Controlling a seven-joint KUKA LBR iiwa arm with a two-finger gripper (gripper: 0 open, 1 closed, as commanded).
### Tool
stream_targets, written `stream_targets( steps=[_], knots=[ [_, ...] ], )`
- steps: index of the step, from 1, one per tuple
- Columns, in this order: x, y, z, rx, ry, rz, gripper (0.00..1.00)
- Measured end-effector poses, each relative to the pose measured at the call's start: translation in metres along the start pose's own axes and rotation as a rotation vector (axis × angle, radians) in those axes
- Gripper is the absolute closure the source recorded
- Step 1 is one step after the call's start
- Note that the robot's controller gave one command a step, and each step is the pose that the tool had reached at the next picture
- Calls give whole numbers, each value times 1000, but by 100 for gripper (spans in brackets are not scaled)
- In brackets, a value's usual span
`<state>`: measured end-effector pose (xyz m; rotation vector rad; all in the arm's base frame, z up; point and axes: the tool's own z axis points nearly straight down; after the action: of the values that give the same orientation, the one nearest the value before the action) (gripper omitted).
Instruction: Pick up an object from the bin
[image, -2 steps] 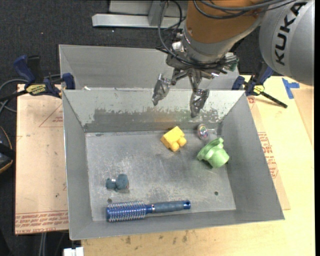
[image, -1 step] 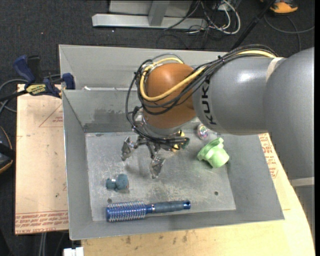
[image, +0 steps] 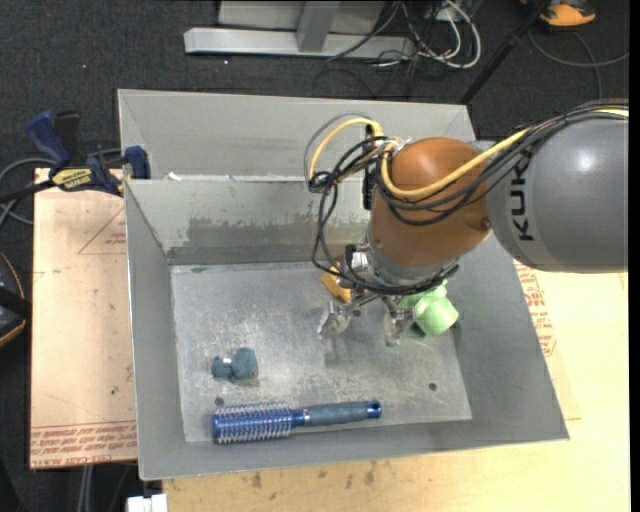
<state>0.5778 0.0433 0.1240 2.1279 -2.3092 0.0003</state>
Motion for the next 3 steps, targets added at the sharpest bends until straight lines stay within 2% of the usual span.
stream_targets(
  steps=[1, 2, 3],
  knots=[
    [67, -42, -55, 7, -1, -223, 0],
    [4, -21, 52, 3, 2, -198, 0],
    [24, -68, 15, 10, -4, -149, 0]
  ],
)
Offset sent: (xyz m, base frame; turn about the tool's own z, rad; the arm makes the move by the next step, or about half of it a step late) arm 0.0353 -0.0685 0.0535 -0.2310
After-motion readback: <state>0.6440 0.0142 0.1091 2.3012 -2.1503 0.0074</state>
